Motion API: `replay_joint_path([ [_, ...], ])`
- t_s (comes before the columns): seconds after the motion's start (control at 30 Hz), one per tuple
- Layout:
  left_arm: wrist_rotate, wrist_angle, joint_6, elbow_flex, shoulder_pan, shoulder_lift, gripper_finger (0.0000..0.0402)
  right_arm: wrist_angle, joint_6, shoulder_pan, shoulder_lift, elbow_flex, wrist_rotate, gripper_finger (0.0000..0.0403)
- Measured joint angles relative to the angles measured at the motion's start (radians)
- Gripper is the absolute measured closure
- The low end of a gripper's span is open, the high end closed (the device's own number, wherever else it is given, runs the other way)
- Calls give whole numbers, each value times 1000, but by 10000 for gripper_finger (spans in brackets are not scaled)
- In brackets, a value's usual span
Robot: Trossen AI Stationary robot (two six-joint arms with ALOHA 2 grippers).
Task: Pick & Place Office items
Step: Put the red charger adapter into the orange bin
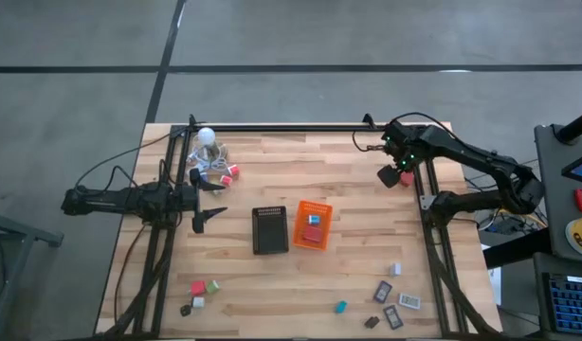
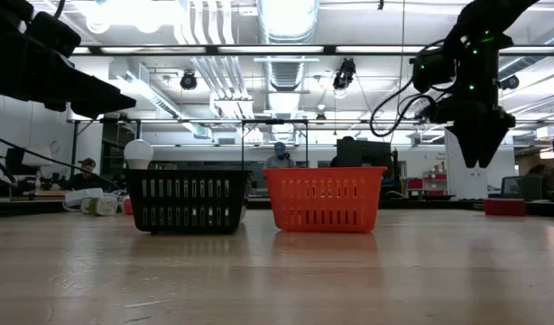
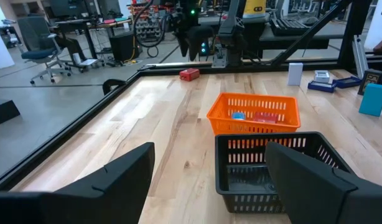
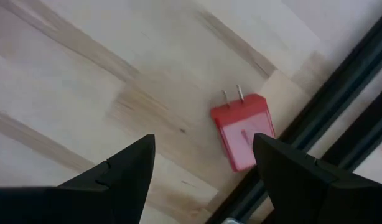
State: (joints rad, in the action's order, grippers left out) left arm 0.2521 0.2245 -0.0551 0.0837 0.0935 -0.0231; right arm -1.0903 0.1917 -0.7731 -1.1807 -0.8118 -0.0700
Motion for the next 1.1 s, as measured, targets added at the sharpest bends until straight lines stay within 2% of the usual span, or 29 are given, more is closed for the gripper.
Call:
replay_joint_path([
  [0.5,0,0,0,0,0,0,92,5,-42,-139,7,48,-14,138],
  [0.67,0,0,0,0,0,0,92,3,-35,-145,7,48,-61,138],
  [0.87,0,0,0,0,0,0,92,2,-29,-145,0,48,-61,138],
  [1.1,0,0,0,0,0,0,92,24,-8,-144,-79,48,-61,138],
])
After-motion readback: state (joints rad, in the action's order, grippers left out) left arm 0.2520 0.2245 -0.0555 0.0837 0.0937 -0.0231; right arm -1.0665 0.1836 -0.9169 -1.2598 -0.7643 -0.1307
